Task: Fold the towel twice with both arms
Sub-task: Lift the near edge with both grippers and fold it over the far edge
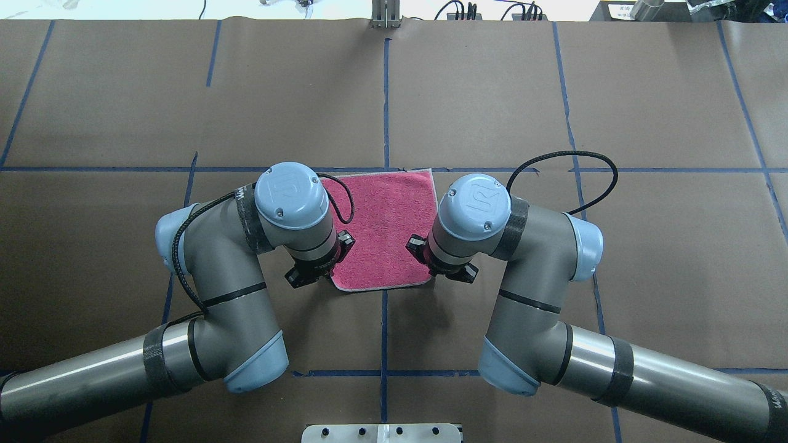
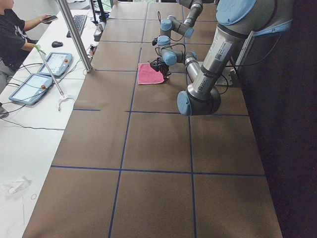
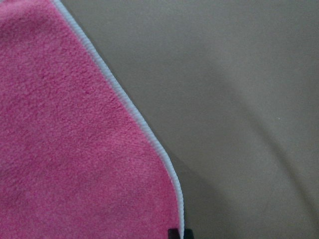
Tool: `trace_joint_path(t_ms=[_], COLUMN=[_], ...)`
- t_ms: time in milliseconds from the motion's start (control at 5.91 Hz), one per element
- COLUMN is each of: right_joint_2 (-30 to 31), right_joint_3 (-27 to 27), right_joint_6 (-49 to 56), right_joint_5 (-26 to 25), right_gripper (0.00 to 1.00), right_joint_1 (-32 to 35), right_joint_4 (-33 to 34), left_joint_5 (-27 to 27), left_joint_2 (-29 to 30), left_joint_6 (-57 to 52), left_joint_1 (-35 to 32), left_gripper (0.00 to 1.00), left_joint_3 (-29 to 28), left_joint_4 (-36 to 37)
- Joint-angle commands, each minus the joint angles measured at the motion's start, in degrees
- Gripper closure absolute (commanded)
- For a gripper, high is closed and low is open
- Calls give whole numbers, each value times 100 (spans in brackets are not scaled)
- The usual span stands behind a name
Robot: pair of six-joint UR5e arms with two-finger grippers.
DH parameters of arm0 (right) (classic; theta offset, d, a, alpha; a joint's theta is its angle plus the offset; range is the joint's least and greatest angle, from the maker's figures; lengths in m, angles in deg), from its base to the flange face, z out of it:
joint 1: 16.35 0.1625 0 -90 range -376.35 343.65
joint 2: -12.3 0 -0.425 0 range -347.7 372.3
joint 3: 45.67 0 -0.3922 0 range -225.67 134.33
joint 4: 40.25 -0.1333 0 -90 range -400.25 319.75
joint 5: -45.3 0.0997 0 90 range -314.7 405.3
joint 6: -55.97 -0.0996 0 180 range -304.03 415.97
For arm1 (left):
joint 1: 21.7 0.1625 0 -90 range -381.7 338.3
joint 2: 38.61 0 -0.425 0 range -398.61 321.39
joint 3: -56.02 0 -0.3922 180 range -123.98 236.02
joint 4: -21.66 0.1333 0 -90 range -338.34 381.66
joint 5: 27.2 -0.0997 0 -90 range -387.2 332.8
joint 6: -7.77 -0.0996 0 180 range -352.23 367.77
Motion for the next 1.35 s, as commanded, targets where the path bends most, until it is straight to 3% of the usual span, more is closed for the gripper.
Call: trace_joint_path(t_ms=[0, 339, 1016, 1185], right_joint_2=[-19, -54, 68, 164], right_joint_3=[-327, -583, -741, -846], right_joint_6=[-10, -219, -722, -774], right_joint_5=[7, 199, 1077, 1088], right_gripper=[100, 100, 100, 100], right_joint_1=[40, 31, 13, -30], right_joint_4=[409, 745, 754, 780], left_joint_5=[17, 480, 790, 930], left_joint_2=[-21, -178, -240, -406], left_joint_6=[-9, -9, 9, 0], left_joint_1=[0, 0, 17, 17], left_gripper=[100, 100, 100, 100], left_joint_3=[238, 685, 853, 1054], left_joint_4=[157, 333, 588, 580])
